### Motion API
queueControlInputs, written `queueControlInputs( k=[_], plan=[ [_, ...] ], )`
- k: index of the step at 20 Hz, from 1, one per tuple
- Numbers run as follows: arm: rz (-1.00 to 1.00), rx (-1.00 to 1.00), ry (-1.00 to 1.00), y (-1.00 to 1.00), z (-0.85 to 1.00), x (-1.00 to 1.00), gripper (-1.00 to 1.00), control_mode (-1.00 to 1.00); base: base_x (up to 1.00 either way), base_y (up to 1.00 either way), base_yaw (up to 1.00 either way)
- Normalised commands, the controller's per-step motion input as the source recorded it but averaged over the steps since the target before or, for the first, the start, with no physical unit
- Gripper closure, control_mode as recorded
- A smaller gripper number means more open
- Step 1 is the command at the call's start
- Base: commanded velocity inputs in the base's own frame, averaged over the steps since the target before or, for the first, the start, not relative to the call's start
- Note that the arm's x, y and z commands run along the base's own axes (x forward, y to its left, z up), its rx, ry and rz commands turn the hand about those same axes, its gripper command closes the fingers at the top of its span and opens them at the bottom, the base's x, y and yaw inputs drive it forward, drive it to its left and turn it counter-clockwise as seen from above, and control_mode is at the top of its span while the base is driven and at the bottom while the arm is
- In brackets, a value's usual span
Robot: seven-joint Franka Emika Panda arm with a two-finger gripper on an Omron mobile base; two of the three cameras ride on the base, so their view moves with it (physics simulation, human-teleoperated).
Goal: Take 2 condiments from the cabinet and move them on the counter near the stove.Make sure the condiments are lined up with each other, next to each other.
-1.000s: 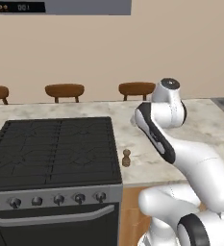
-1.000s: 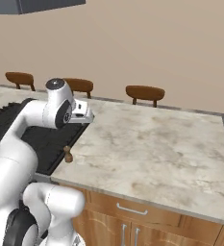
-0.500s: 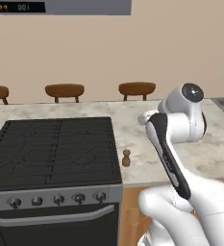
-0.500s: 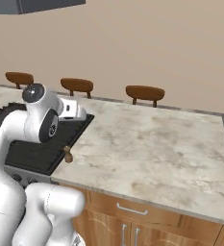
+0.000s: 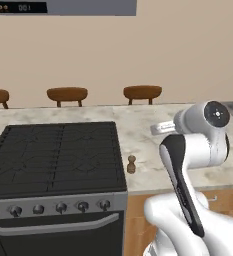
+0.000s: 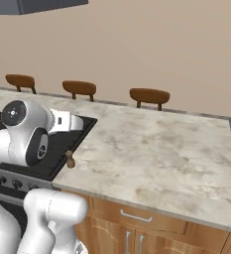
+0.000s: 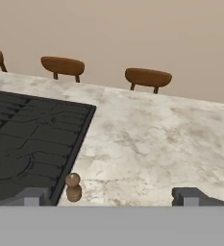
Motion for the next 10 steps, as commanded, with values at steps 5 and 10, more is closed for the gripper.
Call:
queueControlInputs(
  k=[5,10],
  plan=[
    [0.00,0.00,0.05,0.00,0.00,0.00,-1.00,-1.00,0.00,0.00,0.00],
    [0.00,0.00,0.02,0.00,0.00,-0.03,-1.00,1.00,-0.33,0.08,0.07]
  ],
)
